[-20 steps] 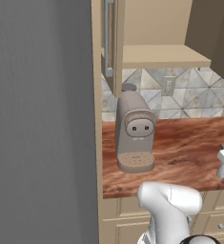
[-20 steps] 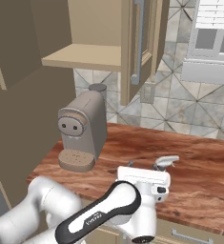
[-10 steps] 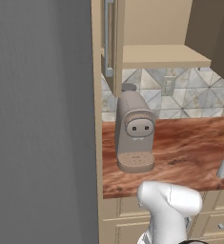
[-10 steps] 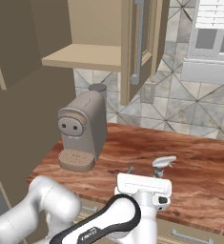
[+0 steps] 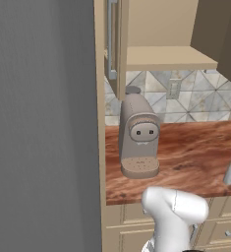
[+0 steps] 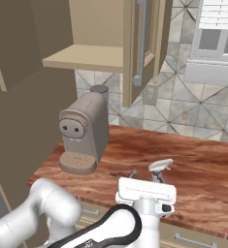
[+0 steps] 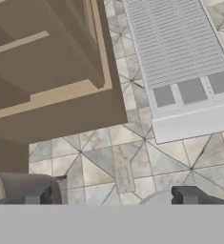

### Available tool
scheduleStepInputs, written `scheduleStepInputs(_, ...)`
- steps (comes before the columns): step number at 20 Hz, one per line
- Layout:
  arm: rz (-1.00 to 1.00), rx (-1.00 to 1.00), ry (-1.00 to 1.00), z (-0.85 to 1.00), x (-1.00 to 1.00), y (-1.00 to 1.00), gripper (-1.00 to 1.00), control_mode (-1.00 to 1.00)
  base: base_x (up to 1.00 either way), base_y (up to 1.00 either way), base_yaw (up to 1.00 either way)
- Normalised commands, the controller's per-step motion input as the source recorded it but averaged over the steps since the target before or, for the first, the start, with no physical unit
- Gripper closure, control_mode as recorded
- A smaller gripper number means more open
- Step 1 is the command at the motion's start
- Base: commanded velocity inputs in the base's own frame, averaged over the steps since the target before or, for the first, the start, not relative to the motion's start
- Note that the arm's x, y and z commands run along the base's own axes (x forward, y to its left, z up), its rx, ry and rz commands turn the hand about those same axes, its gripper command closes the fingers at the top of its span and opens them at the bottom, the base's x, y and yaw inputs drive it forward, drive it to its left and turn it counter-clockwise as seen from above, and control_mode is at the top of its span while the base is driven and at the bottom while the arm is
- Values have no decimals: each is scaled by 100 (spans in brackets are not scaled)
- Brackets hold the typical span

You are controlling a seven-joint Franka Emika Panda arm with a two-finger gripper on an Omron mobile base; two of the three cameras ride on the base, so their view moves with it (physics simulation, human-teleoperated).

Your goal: Move the cutting board and knife to the sink. Then move spray from the cabinet to the counter.

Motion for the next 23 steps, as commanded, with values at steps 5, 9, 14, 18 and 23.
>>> scheduleStepInputs(5, -3, 7, 0, 76, -63, -6, -100, -100, 0, 0, 0)
scheduleStepInputs(9, -3, 7, -4, 89, -74, -1, -100, -100, 0, 0, 0)
scheduleStepInputs(14, 0, 4, -13, 100, -81, 4, -100, -100, 0, 0, 0)
scheduleStepInputs(18, 0, 0, -12, 100, -78, 56, -100, -100, 0, 0, 0)
scheduleStepInputs(23, 0, -3, -18, 100, -60, 99, -100, -100, 0, 0, 0)
